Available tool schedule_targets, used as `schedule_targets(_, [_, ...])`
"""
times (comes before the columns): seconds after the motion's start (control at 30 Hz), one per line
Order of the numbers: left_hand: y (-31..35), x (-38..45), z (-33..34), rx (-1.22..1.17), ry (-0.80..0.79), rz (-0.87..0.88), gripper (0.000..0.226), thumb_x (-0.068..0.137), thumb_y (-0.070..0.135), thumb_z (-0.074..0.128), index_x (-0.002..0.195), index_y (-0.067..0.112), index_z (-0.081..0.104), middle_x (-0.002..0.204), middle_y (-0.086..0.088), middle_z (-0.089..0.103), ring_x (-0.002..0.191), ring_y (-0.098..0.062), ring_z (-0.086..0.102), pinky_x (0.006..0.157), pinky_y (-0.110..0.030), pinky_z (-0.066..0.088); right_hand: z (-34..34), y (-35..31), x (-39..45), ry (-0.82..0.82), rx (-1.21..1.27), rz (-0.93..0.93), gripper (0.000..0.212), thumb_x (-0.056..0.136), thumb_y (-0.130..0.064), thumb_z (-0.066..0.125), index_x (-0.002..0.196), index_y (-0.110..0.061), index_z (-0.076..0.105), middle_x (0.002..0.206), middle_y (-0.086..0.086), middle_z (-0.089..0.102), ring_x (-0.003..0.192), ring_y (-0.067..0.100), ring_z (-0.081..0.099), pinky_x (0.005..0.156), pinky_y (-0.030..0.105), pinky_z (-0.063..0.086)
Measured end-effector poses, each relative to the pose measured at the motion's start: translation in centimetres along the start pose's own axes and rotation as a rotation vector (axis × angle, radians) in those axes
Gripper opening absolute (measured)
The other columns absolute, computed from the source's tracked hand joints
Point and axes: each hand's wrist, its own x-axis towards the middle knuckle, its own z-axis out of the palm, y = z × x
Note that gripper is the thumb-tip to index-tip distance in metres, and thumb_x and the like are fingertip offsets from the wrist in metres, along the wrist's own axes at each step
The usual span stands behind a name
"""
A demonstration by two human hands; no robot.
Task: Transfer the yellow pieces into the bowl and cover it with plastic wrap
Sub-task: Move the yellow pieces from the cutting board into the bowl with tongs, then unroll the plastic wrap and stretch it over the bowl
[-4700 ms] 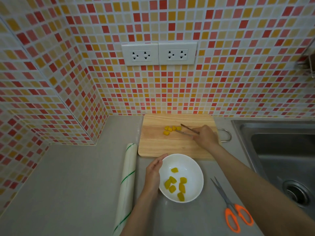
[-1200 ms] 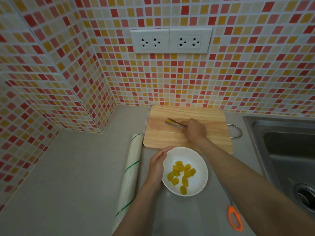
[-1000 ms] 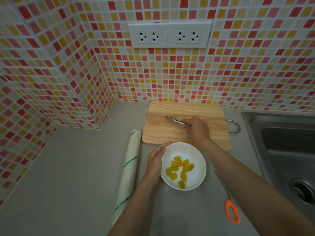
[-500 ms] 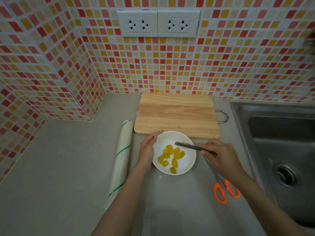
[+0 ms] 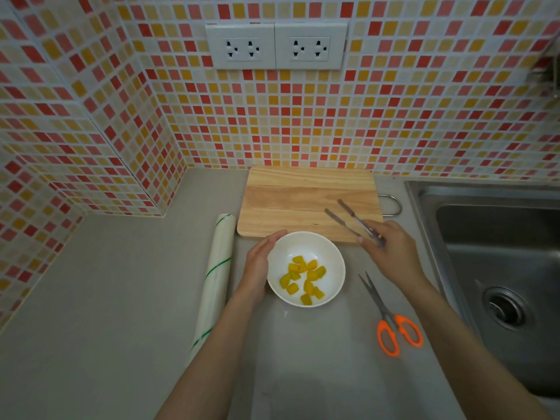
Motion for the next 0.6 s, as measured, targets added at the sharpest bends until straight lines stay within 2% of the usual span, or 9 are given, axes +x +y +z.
schedule_targets(0.1, [0.3, 0.0, -0.8, -0.002, -0.037, -0.011, 0.025, 0.091, 0.027, 0.052, 0.104, 0.021, 0.072, 0.116, -0.005, 0.07, 0.114, -0.023, 0.062, 0.105, -0.043, 0.043, 1.9, -0.1, 2.6, 0.079, -0.065, 0.086, 0.035, 0.082, -0.026, 0.066, 0.115, -0.014, 0.064, 0.102, 0.018, 0.06, 0.097, 0.034, 0.056, 0.087, 0.045, 0.046])
schedule_targets(0.17, [1.0, -0.6, -1.5, 0.013, -0.031, 0.03, 0.028, 0.096, 0.022, 0.043, 0.107, 0.019, 0.069, 0.119, -0.008, 0.067, 0.108, -0.017, 0.063, 0.098, -0.03, 0.048, 2.9, 0.0, 3.8, 0.09, -0.114, 0.125, 0.035, 0.082, -0.025, 0.065, 0.115, -0.012, 0.063, 0.106, 0.019, 0.058, 0.103, 0.038, 0.053, 0.088, 0.045, 0.043])
schedule_targets(0.23, [2.1, -1.4, -2.4, 0.133, -0.042, 0.12, 0.031, 0.099, 0.018, 0.037, 0.117, 0.012, 0.061, 0.121, -0.008, 0.063, 0.105, -0.009, 0.061, 0.089, -0.015, 0.047, 3.8, 0.3, 4.3, 0.089, -0.142, 0.133, 0.034, 0.082, -0.025, 0.064, 0.113, -0.012, 0.064, 0.107, 0.02, 0.057, 0.103, 0.039, 0.052, 0.087, 0.045, 0.043])
schedule_targets(0.27, [2.8, -1.8, -3.1, 0.211, -0.054, 0.173, 0.033, 0.099, 0.019, 0.037, 0.121, 0.01, 0.059, 0.122, -0.006, 0.063, 0.106, -0.006, 0.06, 0.09, -0.013, 0.045, 4.2, 0.5, 4.4, 0.087, -0.158, 0.127, 0.034, 0.082, -0.026, 0.064, 0.112, -0.011, 0.065, 0.106, 0.02, 0.057, 0.103, 0.04, 0.051, 0.086, 0.045, 0.043])
schedule_targets(0.37, [4.3, -2.2, -5.8, 0.389, -0.047, 0.313, 0.031, 0.099, 0.022, 0.04, 0.119, 0.015, 0.062, 0.122, -0.001, 0.065, 0.115, -0.007, 0.058, 0.102, -0.022, 0.041, 4.9, 1.0, 4.0, 0.074, -0.194, 0.123, 0.033, 0.081, -0.022, 0.065, 0.111, -0.009, 0.065, 0.108, 0.022, 0.056, 0.105, 0.041, 0.048, 0.086, 0.047, 0.042])
schedule_targets(0.43, [5.0, -2.5, -8.0, 0.458, 0.007, 0.363, 0.032, 0.098, 0.022, 0.039, 0.118, 0.017, 0.063, 0.123, 0.0, 0.064, 0.118, -0.006, 0.057, 0.103, -0.026, 0.039, 5.1, 1.4, 3.7, 0.063, -0.218, 0.125, 0.033, 0.081, -0.021, 0.065, 0.111, -0.008, 0.065, 0.108, 0.023, 0.056, 0.105, 0.042, 0.047, 0.086, 0.048, 0.041])
schedule_targets(0.53, [4.9, -3.2, -10.8, 0.532, 0.089, 0.389, 0.032, 0.099, 0.017, 0.037, 0.123, 0.014, 0.059, 0.128, -0.001, 0.06, 0.11, 0.012, 0.053, 0.105, -0.022, 0.036, 5.3, 1.9, 3.4, 0.075, -0.279, 0.104, 0.033, 0.079, -0.021, 0.067, 0.109, -0.006, 0.066, 0.105, 0.025, 0.057, 0.103, 0.044, 0.048, 0.083, 0.051, 0.043])
schedule_targets(0.6, [4.0, -3.8, -12.5, 0.572, 0.143, 0.348, 0.034, 0.099, 0.016, 0.037, 0.129, 0.012, 0.053, 0.135, -0.003, 0.054, 0.117, 0.009, 0.049, 0.108, -0.019, 0.03, 5.2, 2.1, 3.3, 0.059, -0.313, 0.073, 0.036, 0.079, -0.024, 0.068, 0.11, -0.006, 0.065, 0.106, 0.026, 0.057, 0.102, 0.045, 0.049, 0.083, 0.052, 0.044])
